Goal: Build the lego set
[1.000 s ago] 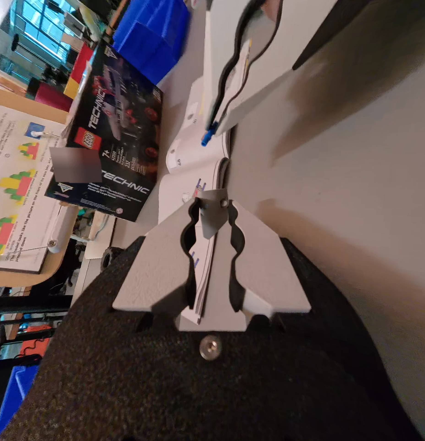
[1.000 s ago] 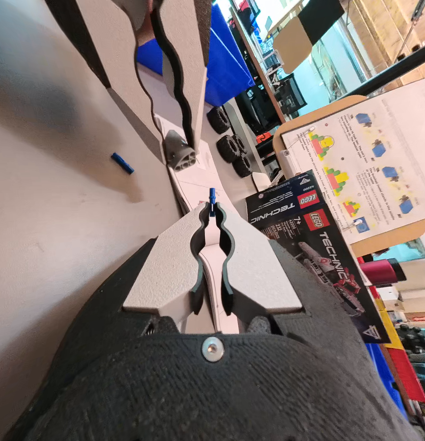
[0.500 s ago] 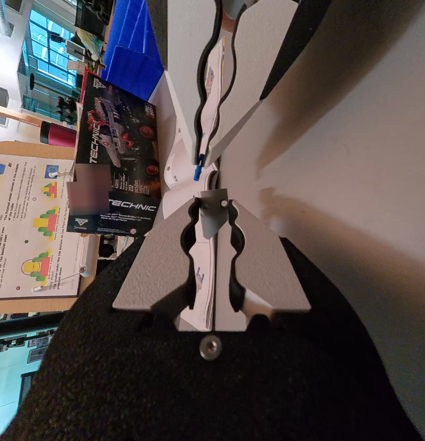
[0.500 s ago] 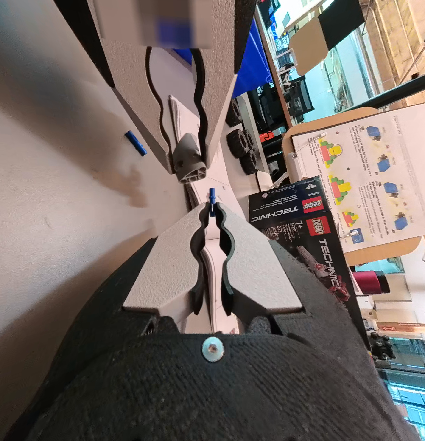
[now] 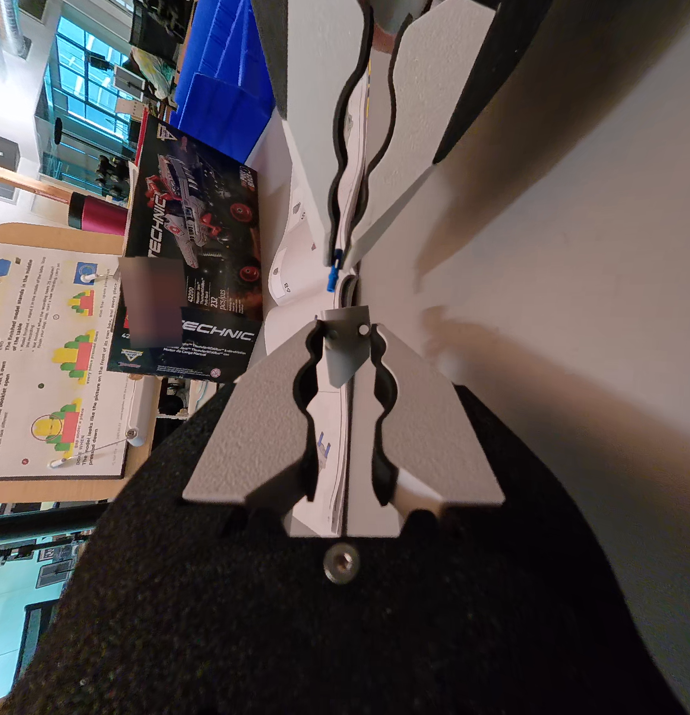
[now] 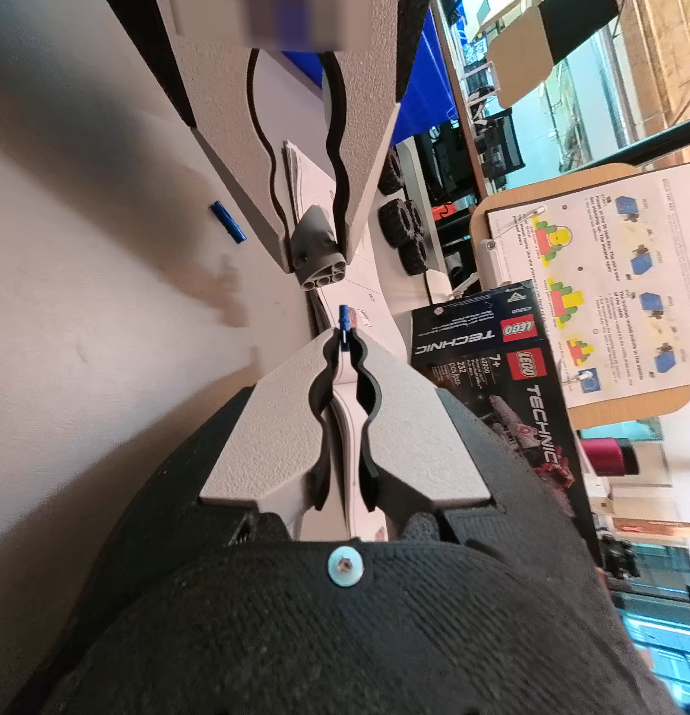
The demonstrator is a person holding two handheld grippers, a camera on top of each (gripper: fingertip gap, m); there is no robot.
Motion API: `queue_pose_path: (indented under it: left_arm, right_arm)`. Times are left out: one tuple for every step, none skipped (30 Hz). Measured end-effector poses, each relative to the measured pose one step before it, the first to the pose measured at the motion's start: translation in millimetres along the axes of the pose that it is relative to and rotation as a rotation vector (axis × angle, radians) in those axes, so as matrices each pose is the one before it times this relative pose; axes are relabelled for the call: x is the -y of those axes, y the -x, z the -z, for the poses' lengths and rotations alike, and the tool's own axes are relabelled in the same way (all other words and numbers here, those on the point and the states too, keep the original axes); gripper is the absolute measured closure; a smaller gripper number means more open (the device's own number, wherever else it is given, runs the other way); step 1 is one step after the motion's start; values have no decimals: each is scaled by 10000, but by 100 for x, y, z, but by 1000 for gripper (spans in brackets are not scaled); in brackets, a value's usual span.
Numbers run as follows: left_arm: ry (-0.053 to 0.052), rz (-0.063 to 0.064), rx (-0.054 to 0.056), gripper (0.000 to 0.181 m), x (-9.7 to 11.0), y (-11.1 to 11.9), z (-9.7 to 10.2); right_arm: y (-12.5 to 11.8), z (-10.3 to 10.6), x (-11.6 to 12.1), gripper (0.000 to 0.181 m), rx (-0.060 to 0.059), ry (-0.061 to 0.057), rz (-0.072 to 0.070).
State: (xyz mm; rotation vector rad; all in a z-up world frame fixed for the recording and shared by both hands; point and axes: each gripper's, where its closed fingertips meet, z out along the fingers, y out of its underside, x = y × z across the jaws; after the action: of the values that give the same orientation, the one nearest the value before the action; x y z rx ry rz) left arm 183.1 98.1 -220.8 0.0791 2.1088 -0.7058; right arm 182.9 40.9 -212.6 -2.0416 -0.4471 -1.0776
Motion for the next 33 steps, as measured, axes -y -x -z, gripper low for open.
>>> queue_pose_path:
  left_arm:
    - [26,3,-9,160,-50,-26,-39]
    - [12,11,2,160,-30,6,-18]
    - [-7,20,9,160,0,21,-10]
    - [-7,21,2,160,-8,12,-5]
    - [4,25,-10,160,-23,-12,-14]
    - [15,35,-27,160,-44,-30,-21]
    - [25,27,-22,160,-55,-27,-23]
    - [25,8,-1,160,-49,4,-9]
    - [-15,25,-6,160,13,-7,9]
    - [-65,77,-12,160,75,13,31]
    - [-103,106,16,160,123,72,55]
    - [-126,103,47,160,142,144,81]
    - [-128,118,41,160,121,142,105]
    - [-126,136,41,160,84,154,114]
    - [-126,123,56,160,20,195,137]
    - [-135,153,60,160,-28,236,175]
    - [-162,249,21,160,-28,234,193]
    - [-203,316,34,160,24,288,242]
    - [-250,324,39,160,100,335,278]
    - [-309,357,18,160,222,310,310]
    - [-359,382,16,160,328,322,331]
    - [-367,346,33,160,380,321,320]
    - [-318,293,9,160,348,246,276]
    - [-232,222,16,160,251,197,200]
    - [-149,132,27,160,168,154,140]
    - [-81,49,8,160,92,53,60]
    - [-35,-16,-18,160,42,-37,15]
    - [5,-59,-28,160,1,-86,-31]
    - [26,-84,-47,160,-24,-142,-52]
    - [32,-77,-53,160,-45,-146,-63]
    - [36,-45,-43,160,-51,-111,-76]
    - [41,-12,-57,160,-64,-116,-59]
    - [21,-2,-49,160,-30,-82,-32]
  right_arm:
    - [8,-22,-177,178,-49,96,201]
    - [162,-72,-135,178,39,73,194]
    - [74,-56,-36,178,-27,40,214]
    - [2,-31,-41,178,-48,78,182]
    - [66,-20,-35,178,10,82,97]
    - [92,-38,31,178,33,15,56]
    - [94,-26,33,179,31,0,49]
    - [-43,-5,-3,178,-40,20,53]
    - [-75,12,-17,178,-53,21,41]
    - [-9,-2,-6,178,-12,2,1]
    - [8,-10,-2,178,11,2,-27]
    - [-74,0,-21,179,-40,16,-13]
    - [-181,17,-25,179,-99,19,-4]
    - [-172,32,-21,179,-93,12,-29]
    - [-104,9,-11,179,-44,3,-54]
    - [-87,2,-20,179,-37,-10,-46]
    - [-107,39,21,178,-53,-31,-15]
    - [-151,35,31,178,-78,-30,-16]
    - [-93,29,56,178,-42,-31,-32]
    - [-45,9,77,178,-14,-44,-31]
    - [-64,3,61,178,-35,-26,-2]
    - [-117,17,44,178,-74,2,23]
    - [-71,5,56,178,-41,-16,17]
    - [19,-18,73,178,8,-36,-8]
    - [20,-22,37,178,16,-14,-8]
    - [-37,-40,-17,178,-18,22,-1]
    - [-88,-12,-9,178,-53,12,16]
    - [-31,-15,50,178,-24,-24,-8]
    - [33,-37,48,178,27,-33,-31]
    - [23,-34,24,178,22,-14,-14]
    - [40,-50,11,178,16,2,8]
    - [21,-46,12,178,12,5,16]
    - [52,-54,18,178,26,-2,11]
